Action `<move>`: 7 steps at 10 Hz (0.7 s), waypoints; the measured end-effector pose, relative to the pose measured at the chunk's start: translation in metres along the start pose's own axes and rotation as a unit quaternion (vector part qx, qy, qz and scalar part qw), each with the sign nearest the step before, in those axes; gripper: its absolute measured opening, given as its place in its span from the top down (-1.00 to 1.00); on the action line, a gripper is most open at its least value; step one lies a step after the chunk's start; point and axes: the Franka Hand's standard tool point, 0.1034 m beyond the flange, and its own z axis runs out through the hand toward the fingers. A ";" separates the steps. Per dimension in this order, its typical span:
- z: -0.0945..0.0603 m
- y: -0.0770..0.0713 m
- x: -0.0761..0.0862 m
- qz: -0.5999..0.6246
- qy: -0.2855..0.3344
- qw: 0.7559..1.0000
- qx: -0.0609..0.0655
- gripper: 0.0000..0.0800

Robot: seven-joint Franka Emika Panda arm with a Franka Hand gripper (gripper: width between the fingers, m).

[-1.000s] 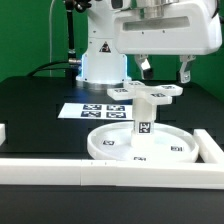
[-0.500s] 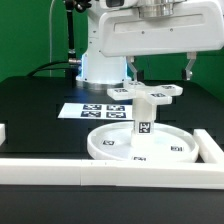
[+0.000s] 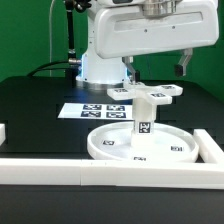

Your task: Assemble round table

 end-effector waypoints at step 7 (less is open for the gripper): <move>0.009 0.011 -0.005 -0.339 -0.035 0.940 -0.015 -0.62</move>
Offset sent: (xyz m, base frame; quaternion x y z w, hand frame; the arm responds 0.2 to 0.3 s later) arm -0.0024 0.0072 -0.0032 0.0214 -0.0215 -0.2623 0.9645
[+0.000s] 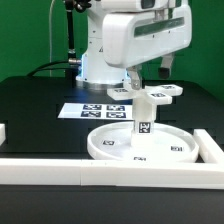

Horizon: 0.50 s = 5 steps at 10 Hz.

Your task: Assemble round table

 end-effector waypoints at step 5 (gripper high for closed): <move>0.010 -0.001 -0.006 -0.052 -0.014 0.999 0.002 -0.62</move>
Offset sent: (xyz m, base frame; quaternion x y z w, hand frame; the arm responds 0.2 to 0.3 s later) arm -0.0001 0.0012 -0.0100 0.0112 -0.0048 -0.0121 0.9999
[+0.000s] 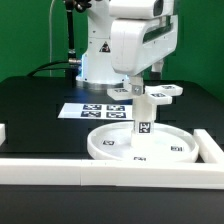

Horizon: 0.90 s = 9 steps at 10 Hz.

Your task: Assemble round table

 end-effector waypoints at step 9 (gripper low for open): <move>0.008 0.001 -0.004 0.001 -0.008 1.000 0.003 -0.12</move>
Offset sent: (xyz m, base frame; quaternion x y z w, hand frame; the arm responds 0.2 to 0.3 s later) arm 0.0039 0.0042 -0.0064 -0.0029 -0.0014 -0.0158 0.9999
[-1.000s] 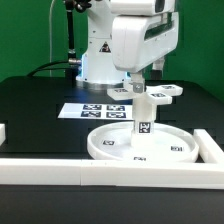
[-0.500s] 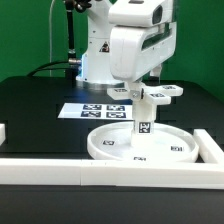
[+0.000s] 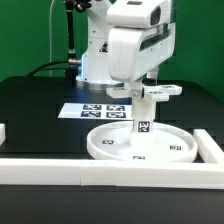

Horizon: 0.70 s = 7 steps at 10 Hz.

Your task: Assemble round table

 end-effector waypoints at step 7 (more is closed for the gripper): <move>0.001 -0.004 -0.009 0.250 -0.006 0.968 0.025 -0.12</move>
Offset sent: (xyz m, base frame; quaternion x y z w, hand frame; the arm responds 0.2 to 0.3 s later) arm 0.0000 0.0000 0.0000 0.0000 0.0000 0.0000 1.0000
